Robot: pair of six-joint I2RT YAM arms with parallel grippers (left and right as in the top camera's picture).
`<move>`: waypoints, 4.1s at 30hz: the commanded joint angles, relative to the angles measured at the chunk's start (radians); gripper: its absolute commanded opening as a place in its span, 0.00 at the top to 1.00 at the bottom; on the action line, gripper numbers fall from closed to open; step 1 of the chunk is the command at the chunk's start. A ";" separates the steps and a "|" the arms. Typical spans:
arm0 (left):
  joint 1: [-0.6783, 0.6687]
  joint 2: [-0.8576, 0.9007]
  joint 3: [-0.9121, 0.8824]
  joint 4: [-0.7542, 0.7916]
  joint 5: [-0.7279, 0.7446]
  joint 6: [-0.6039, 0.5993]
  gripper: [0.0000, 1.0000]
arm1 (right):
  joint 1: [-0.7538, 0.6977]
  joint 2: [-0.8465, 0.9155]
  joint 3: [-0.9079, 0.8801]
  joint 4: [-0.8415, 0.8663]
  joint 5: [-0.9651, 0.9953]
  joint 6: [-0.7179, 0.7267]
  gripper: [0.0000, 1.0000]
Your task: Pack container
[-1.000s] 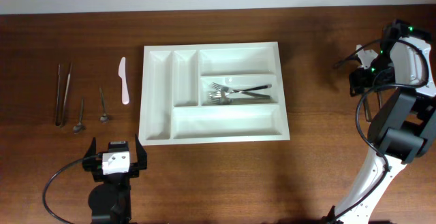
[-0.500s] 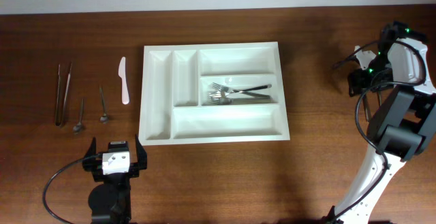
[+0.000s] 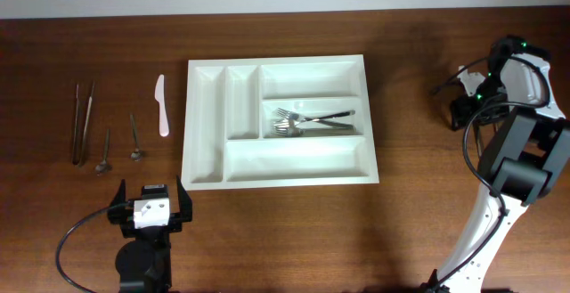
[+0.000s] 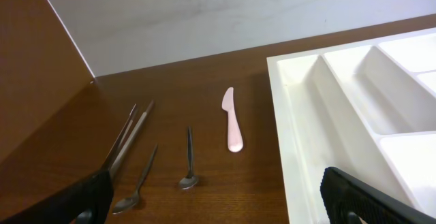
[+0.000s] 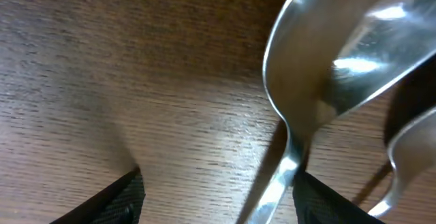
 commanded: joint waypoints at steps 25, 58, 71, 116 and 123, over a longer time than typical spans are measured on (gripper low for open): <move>-0.005 -0.008 -0.006 0.003 0.010 0.008 0.01 | -0.056 0.014 -0.005 0.045 0.007 0.066 0.48; -0.005 -0.008 -0.006 0.003 0.010 0.008 0.01 | -0.066 0.014 -0.005 0.059 -0.004 0.067 0.78; -0.005 -0.008 -0.006 0.003 0.010 0.008 0.01 | -0.041 0.014 -0.005 0.075 -0.048 0.066 0.77; -0.005 -0.008 -0.006 0.003 0.010 0.008 0.01 | -0.012 0.003 0.196 -0.048 -0.044 0.066 0.94; -0.005 -0.008 -0.006 0.003 0.010 0.008 0.01 | 0.067 -0.010 0.326 -0.163 -0.044 0.011 0.94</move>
